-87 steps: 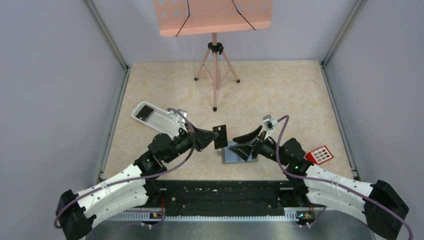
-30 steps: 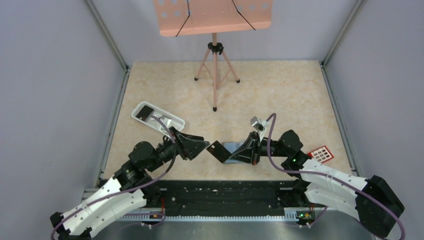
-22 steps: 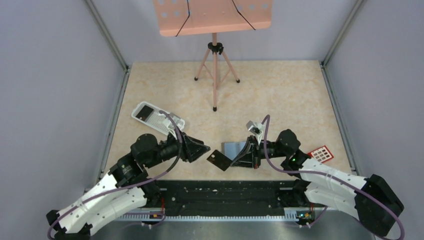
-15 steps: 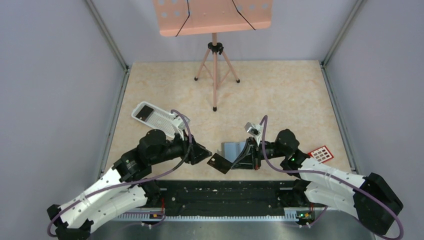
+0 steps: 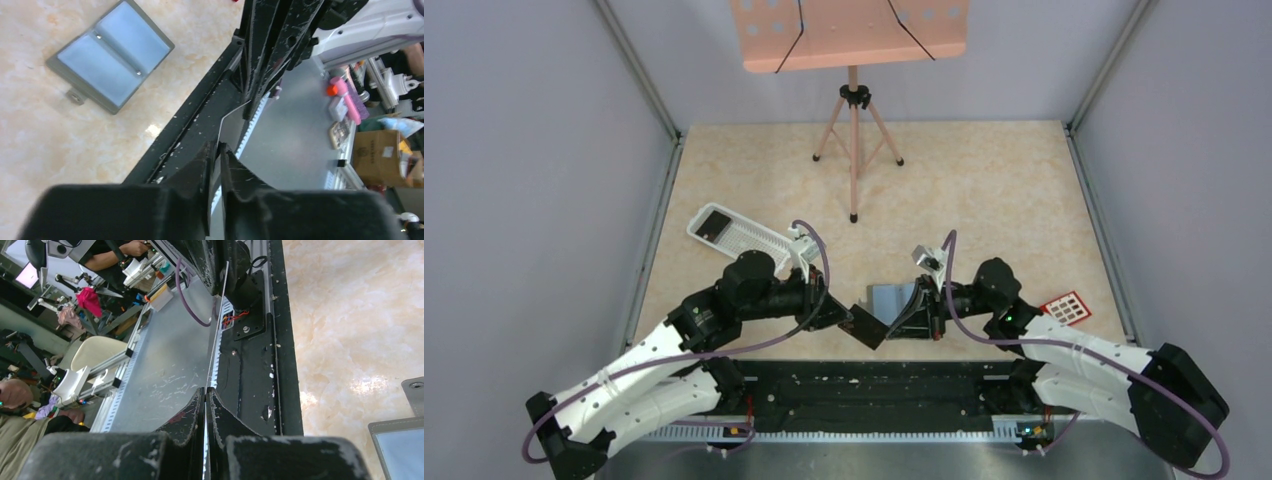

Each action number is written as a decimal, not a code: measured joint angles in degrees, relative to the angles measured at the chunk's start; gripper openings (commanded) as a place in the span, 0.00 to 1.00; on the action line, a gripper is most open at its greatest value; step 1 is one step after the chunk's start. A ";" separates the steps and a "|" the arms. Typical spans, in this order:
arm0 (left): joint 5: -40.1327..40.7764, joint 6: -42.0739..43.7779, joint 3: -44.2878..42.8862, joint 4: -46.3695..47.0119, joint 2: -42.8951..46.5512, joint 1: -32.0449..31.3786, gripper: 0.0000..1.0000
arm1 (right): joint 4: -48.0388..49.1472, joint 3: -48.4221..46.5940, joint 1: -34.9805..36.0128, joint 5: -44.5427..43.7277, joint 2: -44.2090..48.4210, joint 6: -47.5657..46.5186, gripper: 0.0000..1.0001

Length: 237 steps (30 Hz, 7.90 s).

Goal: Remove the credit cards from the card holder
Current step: Place the credit card in the storage box, then remove the credit card from the card holder.

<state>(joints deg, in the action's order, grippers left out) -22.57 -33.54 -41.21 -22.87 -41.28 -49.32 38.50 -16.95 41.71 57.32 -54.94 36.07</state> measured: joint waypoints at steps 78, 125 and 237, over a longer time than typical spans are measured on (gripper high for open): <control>13.42 -11.32 0.83 29.77 -38.77 73.92 0.00 | -15.28 4.20 -0.26 -30.60 19.74 -11.58 0.98; 17.16 -11.13 0.72 34.53 -44.39 73.96 0.27 | -15.45 4.20 -0.26 -33.51 18.69 -12.44 0.98; 0.50 4.87 1.68 -10.14 5.95 39.08 0.92 | -59.34 -29.27 18.88 -83.17 -33.44 8.50 0.61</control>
<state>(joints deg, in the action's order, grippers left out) -22.06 -28.67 -39.53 -33.01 -35.33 -10.24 -20.84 -46.22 60.60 -25.85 -88.38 44.58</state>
